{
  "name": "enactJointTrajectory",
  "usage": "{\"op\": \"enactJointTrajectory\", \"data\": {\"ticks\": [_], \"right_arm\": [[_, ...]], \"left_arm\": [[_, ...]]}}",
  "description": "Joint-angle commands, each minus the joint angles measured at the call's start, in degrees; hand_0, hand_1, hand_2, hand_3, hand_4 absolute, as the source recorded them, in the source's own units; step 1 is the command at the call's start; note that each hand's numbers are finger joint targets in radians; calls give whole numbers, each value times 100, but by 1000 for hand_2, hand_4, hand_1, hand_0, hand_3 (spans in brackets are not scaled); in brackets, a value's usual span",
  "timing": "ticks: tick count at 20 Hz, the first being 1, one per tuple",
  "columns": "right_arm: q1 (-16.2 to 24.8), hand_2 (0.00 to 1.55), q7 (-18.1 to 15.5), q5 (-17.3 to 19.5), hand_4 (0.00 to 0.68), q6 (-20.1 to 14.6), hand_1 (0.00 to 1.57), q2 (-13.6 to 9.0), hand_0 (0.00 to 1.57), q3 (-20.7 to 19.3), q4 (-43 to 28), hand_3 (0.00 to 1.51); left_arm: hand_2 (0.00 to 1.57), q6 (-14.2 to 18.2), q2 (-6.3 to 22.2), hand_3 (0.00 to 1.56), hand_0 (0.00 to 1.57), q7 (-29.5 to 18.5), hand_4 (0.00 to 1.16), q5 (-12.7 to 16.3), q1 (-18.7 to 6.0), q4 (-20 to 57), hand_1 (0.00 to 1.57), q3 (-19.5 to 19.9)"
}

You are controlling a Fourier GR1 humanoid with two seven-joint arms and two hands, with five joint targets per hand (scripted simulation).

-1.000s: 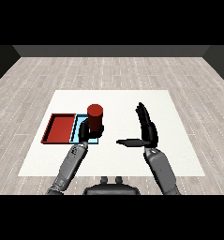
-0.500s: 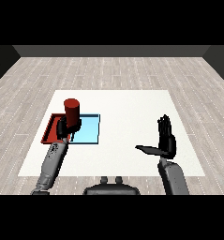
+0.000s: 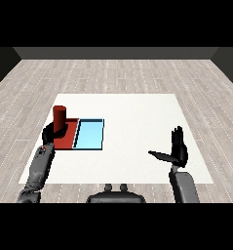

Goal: Pick the red can and put it in the red box

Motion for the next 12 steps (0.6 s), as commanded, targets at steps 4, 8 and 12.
{"op": "enactJointTrajectory", "data": {"ticks": [4, 8, 12], "right_arm": [[-674, 0, 97, 176, 0, -170, 0, -43, 0, -221, 778, 0], [-627, 0, -112, 264, 0, -200, 0, 18, 0, -220, 1077, 0], [-787, 0, -153, 367, 0, -285, 0, -21, 0, -320, 1338, 0]], "left_arm": [[1550, 523, -128, 1475, 1571, -413, 1022, -554, -877, 2500, 1571, 90], [370, 412, -180, 124, 29, 52, 708, -730, -910, 3410, 29, -39], [661, 785, -350, 570, 566, 248, 633, -849, -1363, 4082, 566, 14]]}}
